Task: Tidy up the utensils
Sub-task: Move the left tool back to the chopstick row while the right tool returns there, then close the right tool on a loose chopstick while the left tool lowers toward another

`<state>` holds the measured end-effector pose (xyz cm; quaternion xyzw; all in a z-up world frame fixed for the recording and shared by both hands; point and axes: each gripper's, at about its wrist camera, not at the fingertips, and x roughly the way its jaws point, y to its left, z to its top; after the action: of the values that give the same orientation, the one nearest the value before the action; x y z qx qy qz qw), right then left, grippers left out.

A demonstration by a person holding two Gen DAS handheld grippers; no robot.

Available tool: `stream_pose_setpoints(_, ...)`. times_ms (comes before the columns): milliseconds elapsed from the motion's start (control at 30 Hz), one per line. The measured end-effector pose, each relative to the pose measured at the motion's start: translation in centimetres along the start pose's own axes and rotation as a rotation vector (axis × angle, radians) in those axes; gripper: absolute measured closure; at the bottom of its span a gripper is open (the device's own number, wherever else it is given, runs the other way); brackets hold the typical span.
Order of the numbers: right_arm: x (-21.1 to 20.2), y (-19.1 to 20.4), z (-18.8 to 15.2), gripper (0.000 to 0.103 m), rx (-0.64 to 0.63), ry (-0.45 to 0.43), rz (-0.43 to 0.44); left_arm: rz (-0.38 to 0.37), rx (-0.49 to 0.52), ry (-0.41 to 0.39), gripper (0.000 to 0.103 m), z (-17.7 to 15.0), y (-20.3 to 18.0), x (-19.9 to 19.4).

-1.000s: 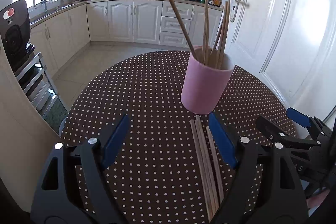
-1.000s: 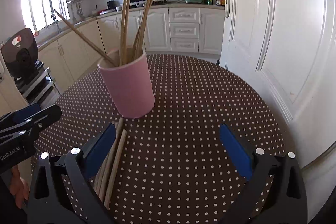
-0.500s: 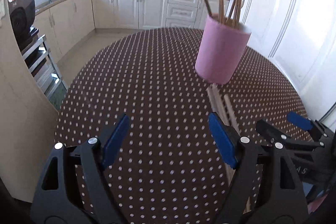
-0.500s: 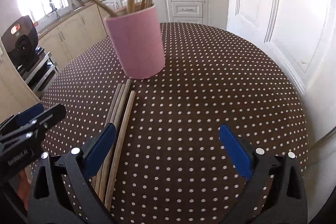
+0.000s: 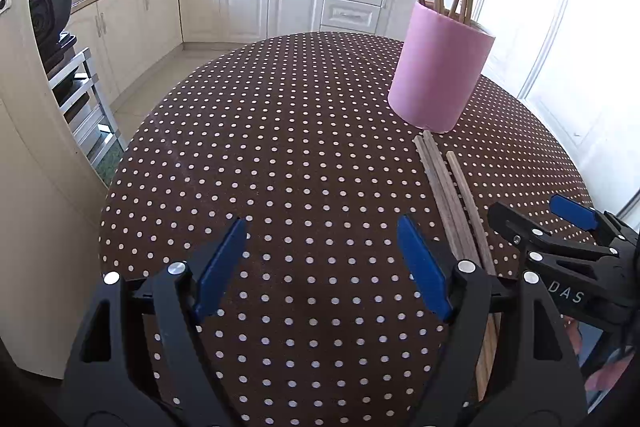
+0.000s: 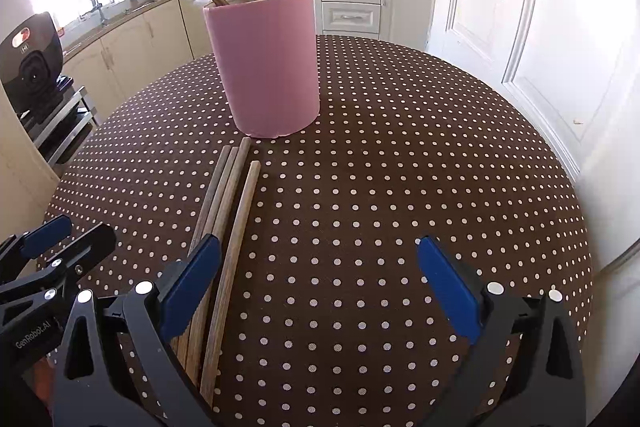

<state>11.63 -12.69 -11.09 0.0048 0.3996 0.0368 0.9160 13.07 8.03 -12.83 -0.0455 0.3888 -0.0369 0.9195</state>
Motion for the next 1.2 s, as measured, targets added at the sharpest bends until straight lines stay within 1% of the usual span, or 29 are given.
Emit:
stream_pose_setpoints(67,0.2,0.1,0.1,0.008,0.004,0.010,0.003,-0.016,0.005,0.000,0.026,-0.2,0.1,0.2)
stream_pose_setpoints(133,0.4,0.2,0.3,0.008,0.005,0.021,-0.002,-0.065,0.022,-0.009,0.026,-0.3,0.2,0.2)
stream_pose_setpoints(167,0.5,0.2,0.3,0.008,0.005,0.023,-0.001,-0.067,0.025,-0.018,0.026,-0.4,0.3,0.1)
stream_pose_setpoints(267,0.7,0.6,0.5,0.008,0.000,0.026,-0.005,-0.044,0.049,-0.031,0.026,-0.5,0.1,0.0)
stream_pose_setpoints(367,0.9,0.9,0.5,0.008,0.003,0.039,-0.003,-0.038,0.073,-0.014,0.026,-0.5,-0.5,0.3)
stream_pose_setpoints(467,1.4,1.2,0.4,0.008,0.009,0.062,-0.005,-0.026,0.079,-0.006,0.026,-0.5,-0.8,0.5)
stream_pose_setpoints(533,1.3,1.4,0.3,0.009,0.007,0.056,-0.008,-0.023,0.076,-0.009,0.026,-0.5,-0.9,0.5)
stream_pose_setpoints(600,1.0,1.8,0.3,0.028,-0.008,0.040,-0.005,-0.034,0.067,-0.003,0.026,-0.2,-1.0,0.7)
stream_pose_setpoints(633,0.9,1.9,0.2,0.032,-0.013,0.033,0.011,-0.037,0.062,-0.001,0.026,-0.1,-0.9,0.7)
stream_pose_setpoints(700,0.9,2.2,0.0,0.049,-0.026,0.032,0.057,-0.041,0.055,0.011,0.026,0.0,-0.9,1.0)
stream_pose_setpoints(733,0.8,2.4,-0.1,0.054,-0.035,0.031,0.080,-0.041,0.049,0.018,0.026,0.1,-0.8,1.1)
stream_pose_setpoints(767,0.8,2.5,-0.2,0.064,-0.049,0.031,0.105,-0.042,0.042,0.020,0.026,0.3,-0.8,1.2)
stream_pose_setpoints(800,0.8,3.0,-0.3,0.071,-0.070,0.035,0.129,-0.048,0.033,0.020,0.026,0.4,-0.7,1.3)
stream_pose_setpoints(833,0.8,3.2,-0.3,0.073,-0.085,0.039,0.132,-0.056,0.024,0.018,0.026,0.5,-0.6,1.3)
stream_pose_setpoints(900,0.8,3.5,-0.4,0.084,-0.104,0.038,0.152,-0.063,0.012,0.017,0.026,0.6,-0.5,1.4)
stream_pose_setpoints(1000,0.8,3.1,-0.4,0.090,-0.092,0.042,0.179,-0.049,0.019,0.027,0.026,0.8,-0.7,1.7)
stream_pose_setpoints(1067,0.8,3.0,-0.4,0.090,-0.094,0.045,0.183,-0.046,0.023,0.031,0.026,0.9,-1.0,1.9)
stream_pose_setpoints(1200,0.4,3.8,-0.6,0.091,-0.154,0.037,0.116,-0.056,0.014,0.042,0.026,1.4,-1.8,2.4)
